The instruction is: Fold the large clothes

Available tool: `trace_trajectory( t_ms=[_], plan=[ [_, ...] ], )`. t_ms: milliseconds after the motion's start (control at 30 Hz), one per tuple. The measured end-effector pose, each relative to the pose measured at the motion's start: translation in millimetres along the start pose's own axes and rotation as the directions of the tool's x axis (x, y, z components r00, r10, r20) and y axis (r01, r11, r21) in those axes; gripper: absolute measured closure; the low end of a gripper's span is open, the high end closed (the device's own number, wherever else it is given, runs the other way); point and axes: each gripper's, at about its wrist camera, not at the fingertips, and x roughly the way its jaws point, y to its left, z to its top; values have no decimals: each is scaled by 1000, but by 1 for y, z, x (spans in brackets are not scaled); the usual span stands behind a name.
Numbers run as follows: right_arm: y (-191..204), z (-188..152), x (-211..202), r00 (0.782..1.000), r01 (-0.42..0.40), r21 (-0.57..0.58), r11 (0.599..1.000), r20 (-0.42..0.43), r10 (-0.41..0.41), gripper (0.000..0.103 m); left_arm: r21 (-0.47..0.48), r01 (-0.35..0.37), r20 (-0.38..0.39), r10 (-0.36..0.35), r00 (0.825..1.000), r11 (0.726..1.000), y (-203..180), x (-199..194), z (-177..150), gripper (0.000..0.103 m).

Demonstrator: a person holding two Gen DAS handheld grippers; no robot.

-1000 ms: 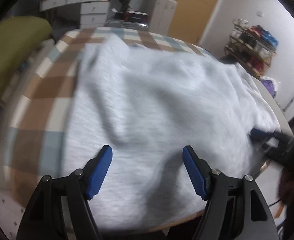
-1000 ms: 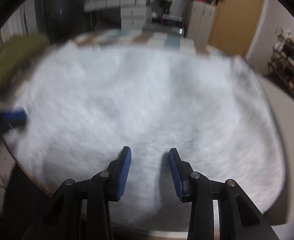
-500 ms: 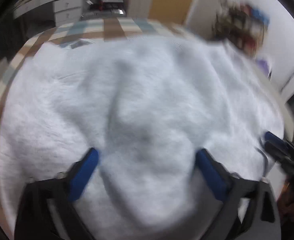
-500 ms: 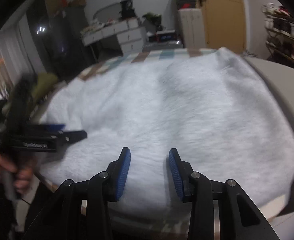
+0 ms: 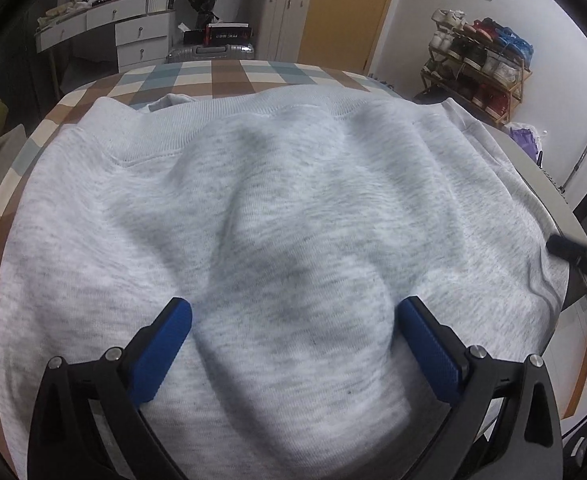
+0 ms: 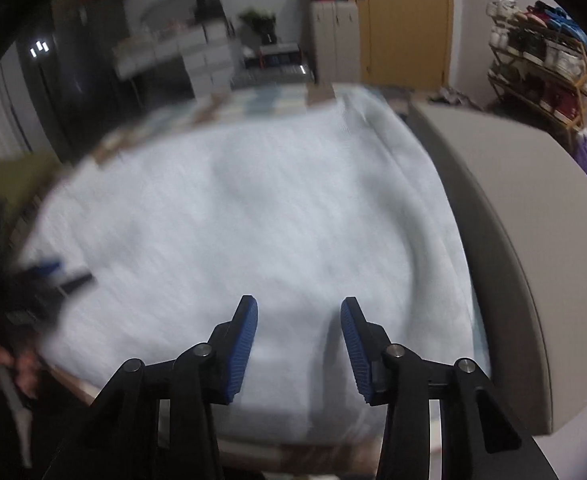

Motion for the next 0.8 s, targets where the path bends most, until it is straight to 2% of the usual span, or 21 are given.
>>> trace_trajectory(
  t_ms=[67,100,133,167,200,233,267,333,400,467,533,600,700,767,800],
  plan=[
    [12,14,2,999,24,-33,999,28,-23,70,5,2,11,-2,1000,1000,0,0,0,1],
    [17,18,10,999,39,-56,998,20,-38,82,8,2,16,-3,1000,1000,0,-1,-1,1],
    [20,20,24,999,45,-68,997,-10,-46,85,9,4,22,-4,1000,1000,0,-1,-1,1],
    [21,16,36,997,45,-67,997,-52,-48,84,9,4,26,-5,1000,1000,-1,-1,-2,1],
    [21,10,64,987,58,-58,997,-145,-66,84,14,4,26,-5,1000,1000,-1,-1,-2,1],
    [22,6,68,992,70,-71,995,-100,-77,85,17,6,31,-6,1000,1000,-1,-1,-2,1],
    [25,3,69,992,81,-85,993,-89,-89,84,19,10,29,-10,1000,1000,-1,-1,-2,1],
    [26,3,70,988,96,-81,992,-111,-105,83,30,21,39,-22,999,999,0,-1,-2,1],
    [25,8,70,989,80,-56,995,-124,-86,82,34,30,47,-31,998,999,1,-1,-2,1],
    [18,20,60,997,25,-2,1000,-79,-25,82,35,29,55,-31,998,999,0,-1,-3,1],
    [9,44,57,1000,28,29,999,-11,-27,81,36,30,66,-32,997,999,-1,-2,-5,1],
    [2,63,62,1000,28,34,999,11,-28,77,36,30,72,-32,997,999,-1,-2,-5,1],
    [2,87,95,996,65,8,998,-60,-64,76,37,30,75,-32,997,999,-1,-2,-4,1],
    [0,81,134,983,77,-3,997,-165,-77,76,37,29,75,-32,997,999,-1,-2,-5,1],
    [-4,77,148,984,59,19,998,-167,-55,76,38,29,79,-32,996,999,-1,-2,-5,1]
  ],
)
